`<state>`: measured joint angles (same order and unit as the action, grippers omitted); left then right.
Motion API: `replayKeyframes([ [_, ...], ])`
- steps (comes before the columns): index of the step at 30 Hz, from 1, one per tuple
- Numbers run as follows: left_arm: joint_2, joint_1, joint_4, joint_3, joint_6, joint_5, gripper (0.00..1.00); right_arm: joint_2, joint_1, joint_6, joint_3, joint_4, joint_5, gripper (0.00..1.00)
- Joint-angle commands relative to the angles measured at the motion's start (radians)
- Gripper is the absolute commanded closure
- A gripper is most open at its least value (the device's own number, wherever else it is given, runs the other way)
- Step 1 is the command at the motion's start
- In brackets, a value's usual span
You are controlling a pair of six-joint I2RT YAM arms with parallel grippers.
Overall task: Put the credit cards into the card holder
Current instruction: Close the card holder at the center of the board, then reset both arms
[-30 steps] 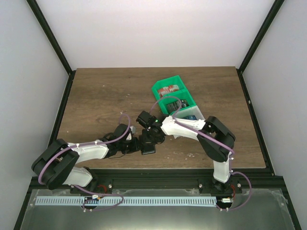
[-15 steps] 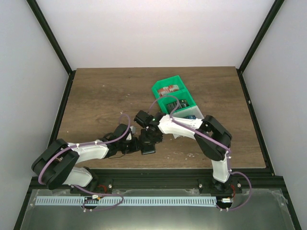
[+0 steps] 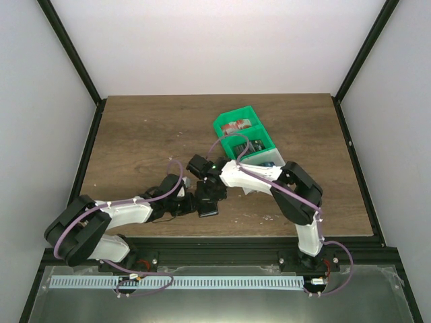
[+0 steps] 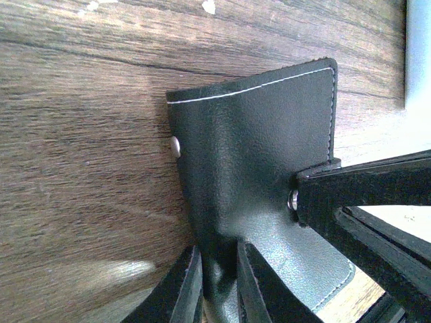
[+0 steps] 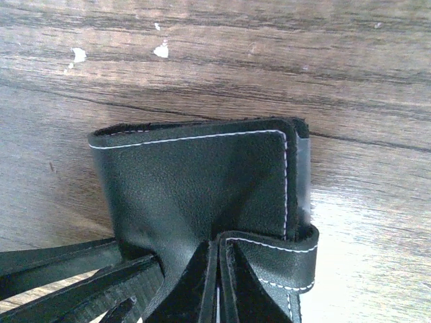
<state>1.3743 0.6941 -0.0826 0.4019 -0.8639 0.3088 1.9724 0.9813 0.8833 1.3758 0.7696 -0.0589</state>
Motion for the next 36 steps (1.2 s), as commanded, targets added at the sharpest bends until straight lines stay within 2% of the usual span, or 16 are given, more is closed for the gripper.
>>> replayKeyframes([
  [1,0.012,0.003,0.01,-0.017,0.005,-0.018,0.82,0.189,0.046,0.006,-0.088,-0.165,-0.044,0.96],
  [6,-0.024,0.004,0.047,-0.002,0.009,-0.043,0.81,0.057,0.03,0.006,-0.107,-0.171,0.006,0.83],
  [11,-0.09,-0.003,0.114,0.032,0.015,-0.092,0.74,-0.114,-0.012,0.006,-0.133,-0.158,0.063,0.73],
  [16,-0.178,-0.008,0.196,0.078,0.021,-0.167,0.63,-0.296,-0.046,0.006,-0.158,-0.169,0.081,0.63],
  [21,-0.272,-0.015,0.268,0.133,0.045,-0.234,0.45,-0.435,-0.073,0.006,-0.203,-0.192,0.134,0.48],
  [27,-0.43,-0.019,0.401,0.25,0.186,-0.337,0.32,-0.616,-0.124,0.006,-0.28,-0.169,0.28,0.39],
  [30,-0.532,-0.02,0.46,0.315,0.27,-0.427,0.3,-0.745,-0.157,0.006,-0.32,-0.17,0.344,0.35],
  [36,-0.691,-0.018,0.616,0.473,0.41,-0.649,0.18,-0.94,-0.303,0.006,-0.337,-0.102,0.417,0.28],
])
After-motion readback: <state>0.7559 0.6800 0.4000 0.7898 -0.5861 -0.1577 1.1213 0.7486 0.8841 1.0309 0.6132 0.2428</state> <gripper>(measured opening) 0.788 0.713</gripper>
